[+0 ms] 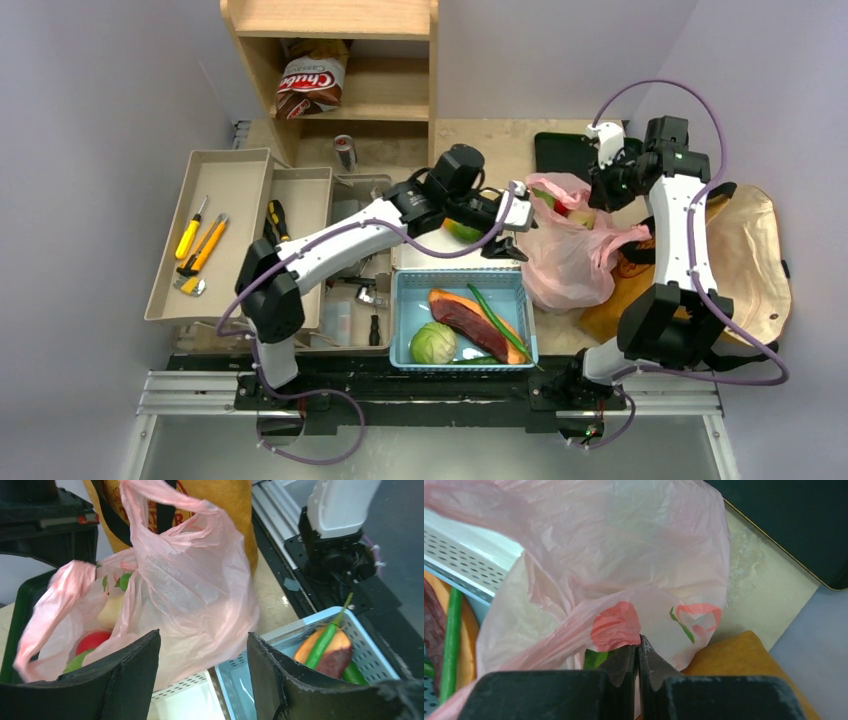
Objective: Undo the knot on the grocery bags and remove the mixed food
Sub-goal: Untie the takeout bag at the center of the board.
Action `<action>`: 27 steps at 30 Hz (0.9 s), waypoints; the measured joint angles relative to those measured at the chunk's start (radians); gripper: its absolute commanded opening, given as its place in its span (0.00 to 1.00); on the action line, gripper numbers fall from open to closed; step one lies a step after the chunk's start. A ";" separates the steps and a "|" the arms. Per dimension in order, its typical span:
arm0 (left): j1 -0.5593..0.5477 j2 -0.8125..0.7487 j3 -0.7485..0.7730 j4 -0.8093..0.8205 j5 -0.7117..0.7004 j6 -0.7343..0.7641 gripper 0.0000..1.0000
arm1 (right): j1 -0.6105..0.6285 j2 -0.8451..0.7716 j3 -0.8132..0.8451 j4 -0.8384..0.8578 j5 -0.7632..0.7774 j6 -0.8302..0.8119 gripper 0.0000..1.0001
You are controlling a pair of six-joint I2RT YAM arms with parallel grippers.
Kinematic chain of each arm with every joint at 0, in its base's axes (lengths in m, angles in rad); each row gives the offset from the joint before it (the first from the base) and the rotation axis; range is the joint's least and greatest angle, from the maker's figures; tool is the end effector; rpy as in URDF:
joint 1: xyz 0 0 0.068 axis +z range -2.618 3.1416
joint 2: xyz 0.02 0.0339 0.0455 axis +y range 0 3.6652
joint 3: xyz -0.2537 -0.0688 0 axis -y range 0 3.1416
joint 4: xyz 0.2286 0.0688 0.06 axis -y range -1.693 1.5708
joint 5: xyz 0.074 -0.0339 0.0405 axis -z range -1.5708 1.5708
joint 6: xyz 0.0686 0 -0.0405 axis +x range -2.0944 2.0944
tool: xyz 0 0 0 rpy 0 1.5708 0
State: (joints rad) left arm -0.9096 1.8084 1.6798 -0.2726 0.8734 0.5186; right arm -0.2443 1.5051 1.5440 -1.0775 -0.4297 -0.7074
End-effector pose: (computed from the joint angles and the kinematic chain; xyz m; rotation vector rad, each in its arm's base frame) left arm 0.2181 -0.3660 0.3442 1.6809 1.0468 -1.1096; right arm 0.2967 -0.0445 0.3180 -0.7111 2.3746 0.1710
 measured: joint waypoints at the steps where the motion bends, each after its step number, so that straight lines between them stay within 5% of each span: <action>1: -0.011 0.021 0.008 0.009 -0.021 0.006 0.62 | 0.000 0.000 0.006 0.000 -0.002 0.018 0.00; 16: -0.108 0.307 0.193 0.245 -0.335 0.012 0.66 | 0.000 -0.207 0.043 -0.120 -0.196 0.305 0.00; 22: -0.107 0.310 0.182 0.225 -0.277 0.046 0.08 | -0.009 -0.214 0.043 -0.133 -0.196 0.344 0.00; 27: -0.108 0.160 -0.092 0.187 -0.219 0.148 0.00 | -0.065 -0.184 0.077 -0.124 -0.183 0.352 0.00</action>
State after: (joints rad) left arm -1.0180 1.9686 1.5879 -0.0856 0.6548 0.6670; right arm -0.3092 1.3209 1.6215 -1.2018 -0.6125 -0.3553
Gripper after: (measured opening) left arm 0.020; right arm 0.004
